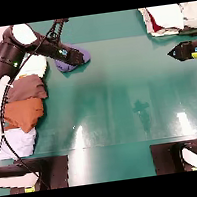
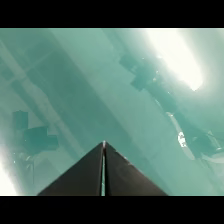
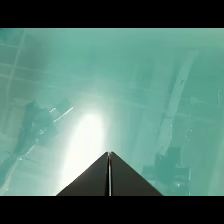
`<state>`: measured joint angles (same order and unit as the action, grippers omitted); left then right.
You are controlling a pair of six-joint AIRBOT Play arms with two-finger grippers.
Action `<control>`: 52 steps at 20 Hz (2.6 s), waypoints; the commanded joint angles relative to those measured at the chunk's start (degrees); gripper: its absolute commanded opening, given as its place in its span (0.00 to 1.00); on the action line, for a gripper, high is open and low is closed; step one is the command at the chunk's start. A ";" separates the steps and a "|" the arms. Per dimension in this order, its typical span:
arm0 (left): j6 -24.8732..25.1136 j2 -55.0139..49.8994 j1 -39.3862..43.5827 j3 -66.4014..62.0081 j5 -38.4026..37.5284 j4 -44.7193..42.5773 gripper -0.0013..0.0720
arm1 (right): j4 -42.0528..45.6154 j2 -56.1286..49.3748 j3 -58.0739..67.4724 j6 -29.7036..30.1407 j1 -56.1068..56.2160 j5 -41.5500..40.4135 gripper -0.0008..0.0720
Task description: Fold the shirts.
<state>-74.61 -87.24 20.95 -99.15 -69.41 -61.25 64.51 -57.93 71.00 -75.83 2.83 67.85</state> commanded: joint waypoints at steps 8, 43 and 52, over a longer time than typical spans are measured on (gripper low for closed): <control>0.02 0.00 0.00 -0.02 0.02 0.00 0.05 | -0.02 0.04 0.07 0.00 0.04 0.00 0.04; 5.49 -23.39 -17.66 -13.68 14.86 6.43 0.05 | -0.39 1.70 0.09 -0.20 0.15 -8.35 0.04; 32.52 1.88 -4.02 -21.55 -6.64 21.18 0.05 | 0.13 11.56 5.44 -0.20 0.02 -16.17 0.04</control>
<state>-47.29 -92.33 11.77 -120.73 -67.75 -42.76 64.47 -47.77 73.17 -76.05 2.90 50.96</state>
